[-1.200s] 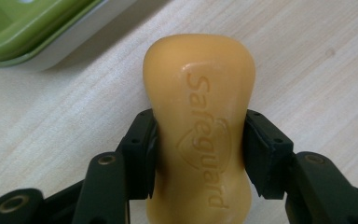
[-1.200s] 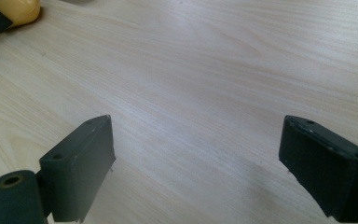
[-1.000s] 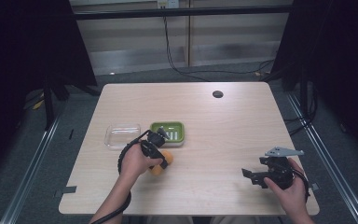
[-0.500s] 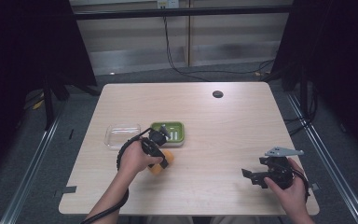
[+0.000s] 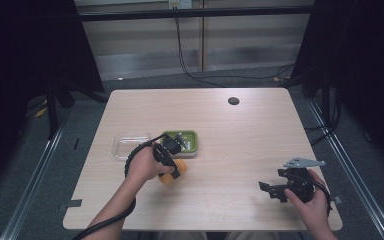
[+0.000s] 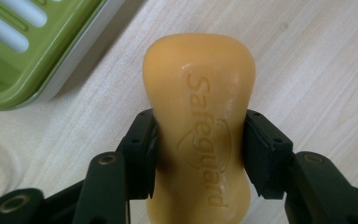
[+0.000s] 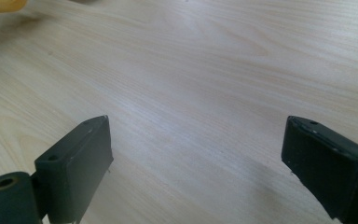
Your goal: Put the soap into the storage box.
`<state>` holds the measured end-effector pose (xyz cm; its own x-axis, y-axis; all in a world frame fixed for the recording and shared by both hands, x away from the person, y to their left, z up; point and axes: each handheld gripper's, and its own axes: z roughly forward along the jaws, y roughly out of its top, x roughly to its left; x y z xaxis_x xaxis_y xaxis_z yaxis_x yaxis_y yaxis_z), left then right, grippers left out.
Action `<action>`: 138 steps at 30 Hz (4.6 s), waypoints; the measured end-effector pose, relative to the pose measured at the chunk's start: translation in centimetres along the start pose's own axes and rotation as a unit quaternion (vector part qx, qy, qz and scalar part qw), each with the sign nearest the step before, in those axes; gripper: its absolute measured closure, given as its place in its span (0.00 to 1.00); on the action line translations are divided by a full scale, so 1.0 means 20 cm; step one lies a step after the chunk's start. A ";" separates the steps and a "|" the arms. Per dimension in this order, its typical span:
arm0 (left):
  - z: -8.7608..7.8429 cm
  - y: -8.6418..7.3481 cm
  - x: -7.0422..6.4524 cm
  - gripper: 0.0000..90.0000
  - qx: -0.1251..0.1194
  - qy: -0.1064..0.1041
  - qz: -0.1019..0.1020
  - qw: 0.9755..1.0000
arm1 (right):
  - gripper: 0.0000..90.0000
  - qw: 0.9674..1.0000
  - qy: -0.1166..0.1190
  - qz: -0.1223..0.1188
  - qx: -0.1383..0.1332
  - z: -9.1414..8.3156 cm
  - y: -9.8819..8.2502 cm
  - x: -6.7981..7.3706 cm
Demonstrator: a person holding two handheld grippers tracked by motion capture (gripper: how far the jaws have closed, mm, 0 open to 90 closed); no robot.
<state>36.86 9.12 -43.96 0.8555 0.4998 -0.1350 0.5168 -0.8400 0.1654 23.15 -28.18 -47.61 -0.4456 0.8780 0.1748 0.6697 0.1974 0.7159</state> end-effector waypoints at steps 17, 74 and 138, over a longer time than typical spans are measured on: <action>-0.08 0.07 -0.01 0.56 0.009 -0.001 0.040 0.999 | 0.09 1.000 -0.003 -0.001 -0.002 0.00 0.00 0.00; -0.24 0.26 0.07 0.56 0.009 -0.010 0.131 0.991 | 0.09 1.000 0.002 -0.008 0.016 0.03 0.00 0.01; -0.20 0.39 0.23 0.56 0.019 -0.014 0.155 0.988 | 0.08 1.000 -0.001 -0.005 0.018 0.03 -0.01 -0.01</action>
<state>44.98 5.68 -39.34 0.9710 0.2118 -0.1106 0.2282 -0.9592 0.1668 23.48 -28.07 -48.16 -0.4514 0.8768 0.1658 0.6864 0.2225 0.6924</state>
